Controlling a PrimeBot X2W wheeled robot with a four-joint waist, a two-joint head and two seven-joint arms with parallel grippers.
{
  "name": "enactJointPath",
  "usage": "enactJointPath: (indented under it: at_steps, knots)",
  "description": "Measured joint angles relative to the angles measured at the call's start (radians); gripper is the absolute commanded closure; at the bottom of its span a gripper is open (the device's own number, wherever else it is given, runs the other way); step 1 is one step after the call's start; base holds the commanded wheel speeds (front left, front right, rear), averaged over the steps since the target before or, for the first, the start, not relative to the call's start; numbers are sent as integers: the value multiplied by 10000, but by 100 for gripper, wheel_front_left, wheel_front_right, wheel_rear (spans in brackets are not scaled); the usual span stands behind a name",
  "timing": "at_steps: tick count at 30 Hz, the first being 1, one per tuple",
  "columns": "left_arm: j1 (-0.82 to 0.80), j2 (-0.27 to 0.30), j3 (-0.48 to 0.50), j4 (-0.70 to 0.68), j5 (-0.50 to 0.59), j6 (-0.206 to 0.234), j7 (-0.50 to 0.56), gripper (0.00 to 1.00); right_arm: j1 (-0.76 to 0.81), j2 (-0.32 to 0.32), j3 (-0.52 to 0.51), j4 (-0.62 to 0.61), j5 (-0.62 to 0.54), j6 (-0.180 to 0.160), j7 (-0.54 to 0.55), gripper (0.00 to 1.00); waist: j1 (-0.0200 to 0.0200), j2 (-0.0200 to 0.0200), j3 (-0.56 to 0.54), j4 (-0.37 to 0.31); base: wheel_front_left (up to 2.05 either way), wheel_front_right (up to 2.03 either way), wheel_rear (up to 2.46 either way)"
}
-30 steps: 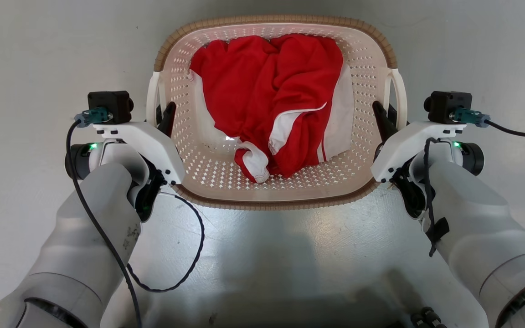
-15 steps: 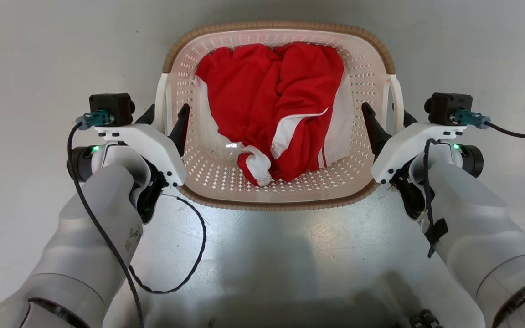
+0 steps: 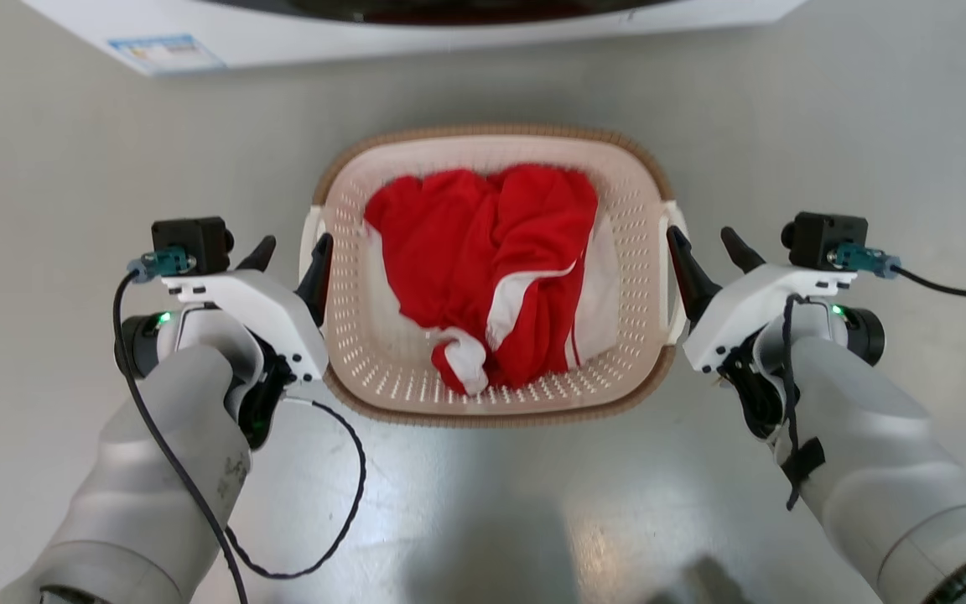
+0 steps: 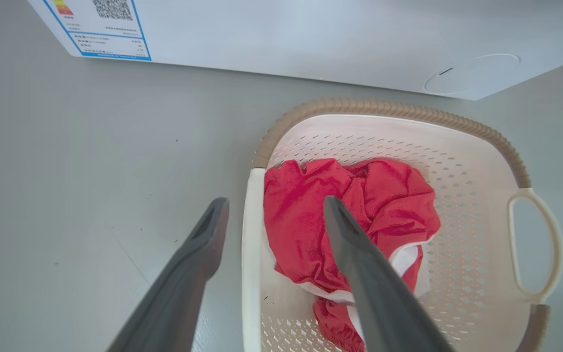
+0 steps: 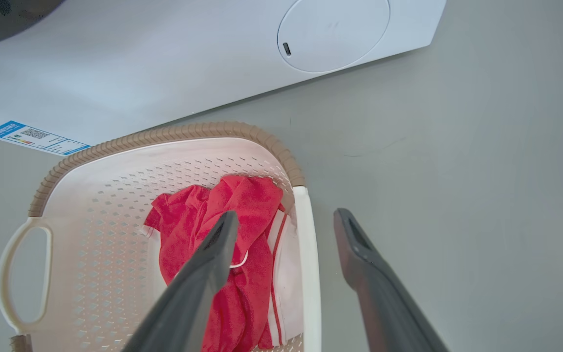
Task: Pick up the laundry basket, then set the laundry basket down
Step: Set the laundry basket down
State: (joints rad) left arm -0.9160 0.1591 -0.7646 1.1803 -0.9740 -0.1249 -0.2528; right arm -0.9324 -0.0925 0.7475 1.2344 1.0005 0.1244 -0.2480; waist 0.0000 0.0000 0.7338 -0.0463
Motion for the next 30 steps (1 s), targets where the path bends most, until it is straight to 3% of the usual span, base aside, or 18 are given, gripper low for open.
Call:
enactJointPath:
  at_steps: [14, 30]
  knots:
    - [1955, 301, 1498, -1333, 1264, 0, 2, 0, 2149, -545, -2044, -1772, -1848, 2, -2, 0, 0, 0, -2975, -135, 0, 0, 0]
    - [4195, 115, 3693, -3147, 3241, 0, 2, 0, 4294, -512, -3969, -3647, -3898, 2, -2, 0, 0, 0, -5438, -74, 0, 0, 0]
